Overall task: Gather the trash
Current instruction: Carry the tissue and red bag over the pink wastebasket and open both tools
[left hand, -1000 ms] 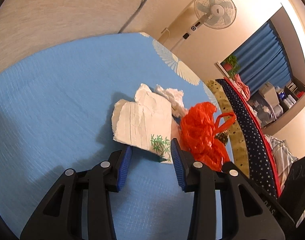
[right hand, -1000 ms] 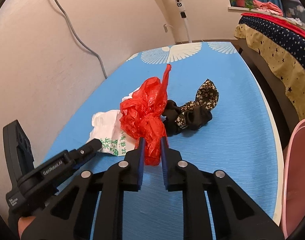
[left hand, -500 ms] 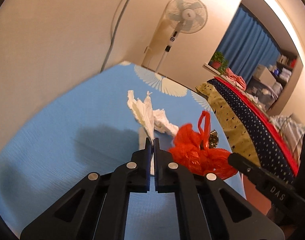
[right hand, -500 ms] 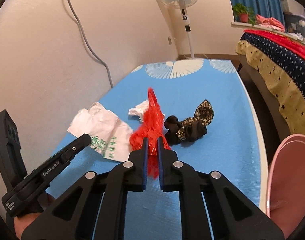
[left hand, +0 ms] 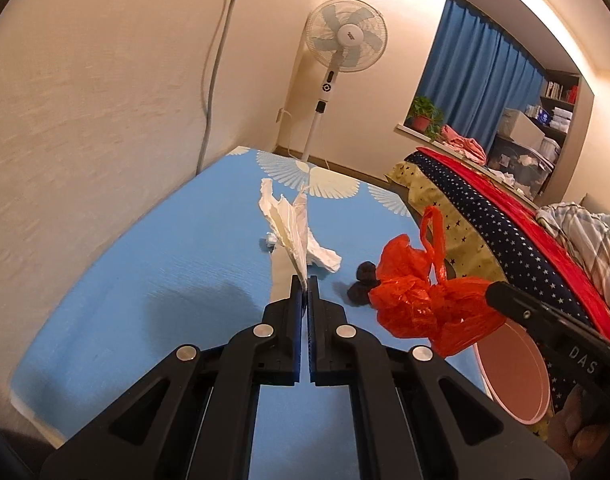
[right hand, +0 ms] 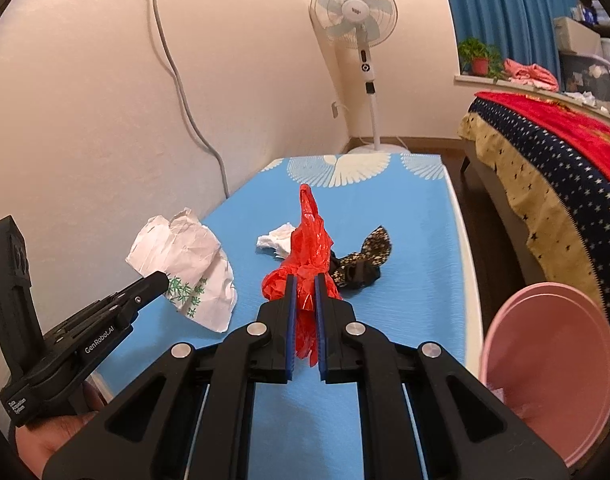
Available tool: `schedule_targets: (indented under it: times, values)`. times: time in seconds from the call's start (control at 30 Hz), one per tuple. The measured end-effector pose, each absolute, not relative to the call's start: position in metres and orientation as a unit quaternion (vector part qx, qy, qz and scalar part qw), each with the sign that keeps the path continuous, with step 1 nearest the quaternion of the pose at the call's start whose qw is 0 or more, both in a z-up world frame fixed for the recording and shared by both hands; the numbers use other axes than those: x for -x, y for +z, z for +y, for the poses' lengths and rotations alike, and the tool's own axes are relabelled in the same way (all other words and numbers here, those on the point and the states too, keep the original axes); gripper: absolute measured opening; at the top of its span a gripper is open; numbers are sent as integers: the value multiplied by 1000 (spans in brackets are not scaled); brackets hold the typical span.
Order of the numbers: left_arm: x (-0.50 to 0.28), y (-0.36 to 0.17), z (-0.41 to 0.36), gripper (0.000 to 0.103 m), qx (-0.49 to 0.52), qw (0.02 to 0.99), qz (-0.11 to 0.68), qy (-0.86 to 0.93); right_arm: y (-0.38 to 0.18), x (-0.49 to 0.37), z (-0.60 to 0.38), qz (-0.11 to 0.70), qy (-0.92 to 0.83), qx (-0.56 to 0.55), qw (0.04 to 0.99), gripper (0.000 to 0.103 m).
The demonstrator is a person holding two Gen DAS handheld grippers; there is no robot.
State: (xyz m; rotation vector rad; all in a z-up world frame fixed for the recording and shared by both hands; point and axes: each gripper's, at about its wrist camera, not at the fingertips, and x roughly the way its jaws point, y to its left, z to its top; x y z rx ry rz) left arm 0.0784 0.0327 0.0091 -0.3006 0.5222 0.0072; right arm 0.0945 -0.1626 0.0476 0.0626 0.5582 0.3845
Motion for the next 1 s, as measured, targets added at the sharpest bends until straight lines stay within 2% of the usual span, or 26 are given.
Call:
schedule_targets:
  times: [1.0]
  values:
    - [-39,33,-24,2,89,964,248,-44,88,-52,-228,226,138,-54,963,8]
